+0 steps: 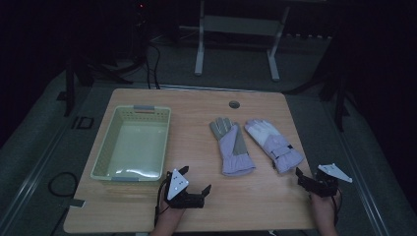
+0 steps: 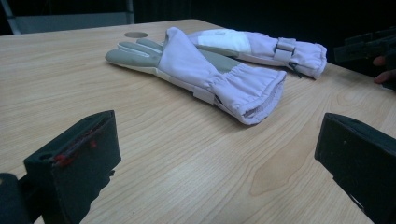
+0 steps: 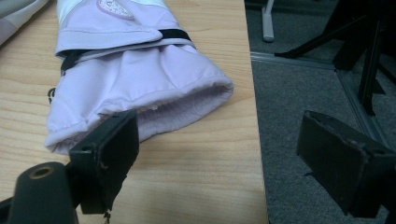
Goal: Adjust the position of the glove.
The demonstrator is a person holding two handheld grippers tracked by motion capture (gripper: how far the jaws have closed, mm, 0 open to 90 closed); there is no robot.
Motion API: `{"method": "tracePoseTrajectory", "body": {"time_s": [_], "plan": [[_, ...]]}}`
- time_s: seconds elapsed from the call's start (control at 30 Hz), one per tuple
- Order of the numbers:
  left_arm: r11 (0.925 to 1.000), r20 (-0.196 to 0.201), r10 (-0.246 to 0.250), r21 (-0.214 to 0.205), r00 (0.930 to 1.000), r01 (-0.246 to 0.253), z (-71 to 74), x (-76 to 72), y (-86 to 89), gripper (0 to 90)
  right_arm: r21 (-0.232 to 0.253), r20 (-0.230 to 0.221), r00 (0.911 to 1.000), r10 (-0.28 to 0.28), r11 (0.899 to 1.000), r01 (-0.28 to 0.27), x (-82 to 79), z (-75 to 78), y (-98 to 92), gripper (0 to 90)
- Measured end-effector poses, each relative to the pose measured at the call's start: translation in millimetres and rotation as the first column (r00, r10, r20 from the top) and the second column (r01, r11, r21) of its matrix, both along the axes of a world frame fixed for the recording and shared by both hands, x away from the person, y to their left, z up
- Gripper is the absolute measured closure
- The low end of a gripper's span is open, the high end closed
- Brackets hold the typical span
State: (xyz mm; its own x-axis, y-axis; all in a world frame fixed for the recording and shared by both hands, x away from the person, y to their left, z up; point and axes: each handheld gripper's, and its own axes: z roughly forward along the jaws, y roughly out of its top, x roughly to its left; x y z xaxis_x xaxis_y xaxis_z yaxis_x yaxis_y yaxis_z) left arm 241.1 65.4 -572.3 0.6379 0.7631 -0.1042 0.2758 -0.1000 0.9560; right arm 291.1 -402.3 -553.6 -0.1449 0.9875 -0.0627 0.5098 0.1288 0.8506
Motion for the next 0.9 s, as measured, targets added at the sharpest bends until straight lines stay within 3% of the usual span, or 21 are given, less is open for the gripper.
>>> {"method": "tracePoseTrajectory", "body": {"time_s": [0.3, 0.47, 0.8, 0.9], "plan": [[1.0, 0.001, 0.001, 0.003, 1.0, -0.001, 0.0, -0.1, -0.2, 0.2, 0.03, -0.038, 0.9993, 0.003, 1.0, -0.001, 0.5, -0.3, -2.0, 13.0], [1.0, 0.001, 0.001, 0.002, 1.0, -0.001, 0.0, -0.1, -0.1, 0.2, 0.032, -0.037, 0.9993, 0.008, 0.999, -0.007, -0.1, 4.8, -1.2, 12.9], [1.0, 0.003, 0.006, 0.0, 1.0, -0.006, 0.0, -0.3, -0.2, 0.2, 0.036, -0.07, 0.997, -0.033, 0.999, 0.036, 8.0, 31.3, -14.2, 12.5], [1.0, 0.001, 0.007, -0.001, 1.0, -0.007, 0.1, -0.1, -0.1, 0.2, 0.06, -0.057, 0.998, -0.029, 0.998, 0.033, 13.4, 51.8, -17.2, 11.6]]}}
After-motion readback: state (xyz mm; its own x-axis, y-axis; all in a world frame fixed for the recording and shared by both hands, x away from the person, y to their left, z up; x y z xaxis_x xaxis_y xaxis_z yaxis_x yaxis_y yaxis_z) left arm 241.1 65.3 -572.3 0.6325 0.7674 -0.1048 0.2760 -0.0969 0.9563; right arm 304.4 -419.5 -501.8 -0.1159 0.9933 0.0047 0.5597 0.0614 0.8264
